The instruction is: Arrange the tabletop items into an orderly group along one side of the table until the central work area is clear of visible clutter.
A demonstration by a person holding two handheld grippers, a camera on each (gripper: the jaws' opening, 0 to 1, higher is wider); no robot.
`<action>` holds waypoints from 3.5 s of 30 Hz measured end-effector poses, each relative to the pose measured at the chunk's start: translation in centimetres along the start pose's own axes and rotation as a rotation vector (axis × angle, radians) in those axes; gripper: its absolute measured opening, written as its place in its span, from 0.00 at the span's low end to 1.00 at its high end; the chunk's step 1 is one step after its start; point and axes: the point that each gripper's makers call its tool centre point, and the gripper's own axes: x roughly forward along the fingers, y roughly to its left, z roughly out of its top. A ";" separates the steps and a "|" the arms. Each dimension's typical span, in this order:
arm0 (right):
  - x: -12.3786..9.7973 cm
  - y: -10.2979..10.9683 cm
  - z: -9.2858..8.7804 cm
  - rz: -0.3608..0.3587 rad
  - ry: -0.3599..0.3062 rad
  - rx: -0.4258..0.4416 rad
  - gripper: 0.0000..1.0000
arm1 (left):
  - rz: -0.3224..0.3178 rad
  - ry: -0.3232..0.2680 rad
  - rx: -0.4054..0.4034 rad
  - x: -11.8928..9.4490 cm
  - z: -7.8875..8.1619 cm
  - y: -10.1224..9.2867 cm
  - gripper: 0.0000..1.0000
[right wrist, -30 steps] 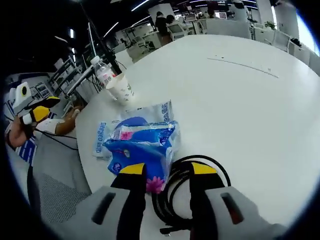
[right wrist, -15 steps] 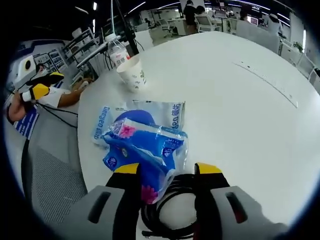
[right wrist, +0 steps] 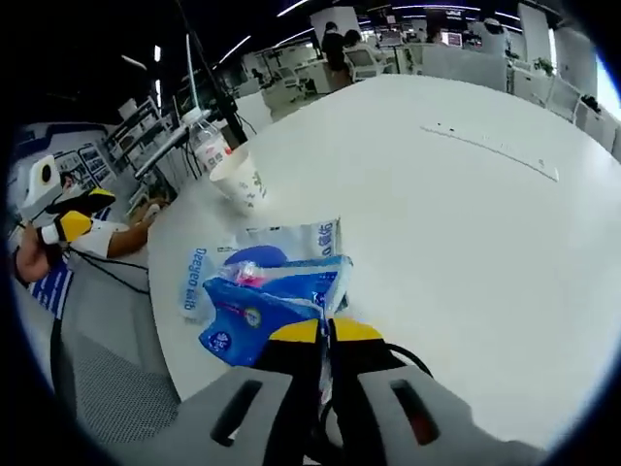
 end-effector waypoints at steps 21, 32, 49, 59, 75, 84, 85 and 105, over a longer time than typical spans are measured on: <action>-3.6 -8.1 1.9 -0.178 -0.190 0.344 0.00 | -0.005 -0.001 -0.019 0.6 0.0 -0.4 0.35; -3.9 -10.8 3.1 -0.236 -0.215 0.380 0.00 | 0.009 0.009 -0.019 0.3 -0.3 -0.2 0.35; -3.6 -13.4 0.5 -0.281 -0.171 0.400 0.04 | 0.018 0.032 -0.015 0.1 -0.9 -0.5 0.35; -3.9 -13.6 -0.9 -0.285 -0.103 0.292 0.05 | 0.014 0.042 -0.009 0.3 -1.0 -0.8 0.35; -5.5 -12.7 -1.4 -0.287 -0.083 0.240 0.12 | -0.007 0.045 -0.008 0.6 -1.2 -1.4 0.35; -6.2 -10.5 -2.0 -0.281 -0.084 0.240 0.15 | -0.017 0.042 -0.033 1.0 -1.5 -1.5 0.35; -6.3 -10.2 -2.1 -0.280 -0.084 0.238 0.16 | -0.019 0.042 -0.035 1.1 -1.5 -1.5 0.35; -7.1 -8.3 -2.7 -0.275 -0.126 0.194 0.21 | -0.019 0.064 -0.074 1.9 -2.8 -1.3 0.35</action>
